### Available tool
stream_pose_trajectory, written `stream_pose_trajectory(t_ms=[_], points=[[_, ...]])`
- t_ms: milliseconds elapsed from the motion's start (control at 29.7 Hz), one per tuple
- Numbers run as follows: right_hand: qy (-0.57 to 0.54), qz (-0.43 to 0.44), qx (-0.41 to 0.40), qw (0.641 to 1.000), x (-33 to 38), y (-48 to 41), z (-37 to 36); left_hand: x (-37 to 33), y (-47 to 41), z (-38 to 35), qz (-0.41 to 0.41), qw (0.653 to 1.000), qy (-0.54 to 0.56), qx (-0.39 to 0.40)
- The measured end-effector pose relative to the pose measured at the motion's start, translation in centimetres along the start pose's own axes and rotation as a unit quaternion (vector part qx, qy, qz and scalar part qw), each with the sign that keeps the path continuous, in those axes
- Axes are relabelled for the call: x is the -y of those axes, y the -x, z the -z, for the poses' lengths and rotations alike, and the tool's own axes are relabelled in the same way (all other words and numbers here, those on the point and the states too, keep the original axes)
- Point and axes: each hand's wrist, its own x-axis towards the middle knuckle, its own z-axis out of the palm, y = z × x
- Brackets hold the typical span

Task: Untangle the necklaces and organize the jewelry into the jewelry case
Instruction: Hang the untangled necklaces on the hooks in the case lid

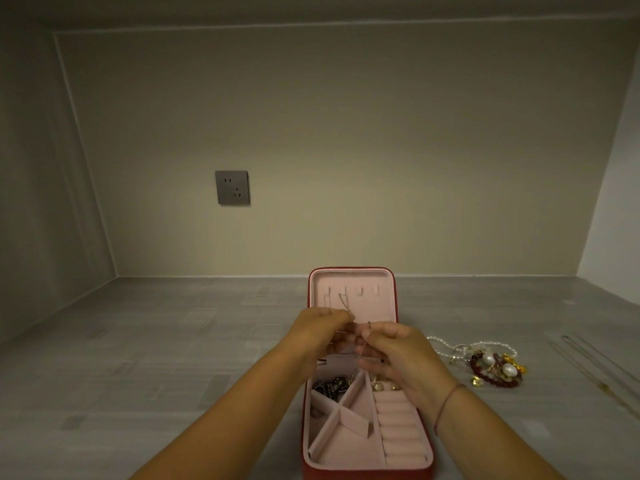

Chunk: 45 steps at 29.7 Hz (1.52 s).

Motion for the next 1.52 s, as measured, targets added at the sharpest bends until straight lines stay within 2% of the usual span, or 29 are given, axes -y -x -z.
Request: stream_pose_trajectory(t_ms=[135,236,303,371,438,472,505,573,674,775,943,1179,1314,1516], points=[[0.084,0.075,-0.014,0.994,-0.4,0.6,-0.3,0.4,0.3,0.2,-0.012,0.998,-0.046,-0.036],[0.129,0.090,0.037,0.987,-1.1,0.7,-0.8,0.3,0.3,0.3,-0.013,0.997,-0.048,-0.055],[0.170,0.103,0.052,0.979,-1.6,0.7,-1.0,0.2,0.3,0.2,-0.008,0.999,-0.034,-0.040],[0.233,0.129,0.042,0.963,-2.0,0.6,-1.0,0.2,0.3,0.2,-0.016,0.999,-0.030,-0.022],[0.318,0.156,0.027,0.935,-2.0,0.5,-0.8,0.8,-0.1,0.4,-0.059,0.994,-0.079,-0.042],[0.351,0.170,0.009,0.921,-1.9,0.3,-0.6,1.4,-0.6,0.6,-0.102,0.981,-0.149,-0.070],[0.363,0.186,-0.010,0.913,-1.5,0.1,-0.4,2.1,-1.1,0.9,-0.151,0.953,-0.242,-0.099],[0.329,0.198,-0.027,0.923,-0.6,-0.3,0.0,3.5,-1.9,1.3,-0.234,0.880,-0.391,-0.133],[0.256,0.185,-0.024,0.948,1.2,-1.1,0.0,5.0,-3.0,1.2,-0.285,0.812,-0.494,-0.123],[0.199,0.186,-0.016,0.962,2.6,-1.9,-0.2,5.4,-3.4,0.8,-0.277,0.780,-0.539,-0.156],[0.144,0.202,-0.019,0.969,4.5,-3.6,-0.9,5.5,-4.3,0.4,-0.285,0.773,-0.535,-0.188],[0.132,0.233,-0.033,0.963,5.5,-5.9,-1.7,6.2,-4.0,1.5,-0.343,0.803,-0.463,-0.152],[0.198,0.220,-0.030,0.955,3.3,-6.3,-1.7,6.0,-3.6,2.0,-0.374,0.802,-0.443,-0.140],[0.355,0.274,-0.055,0.892,0.7,-6.3,-0.7,6.0,-3.7,2.0,-0.363,0.807,-0.443,-0.142]])
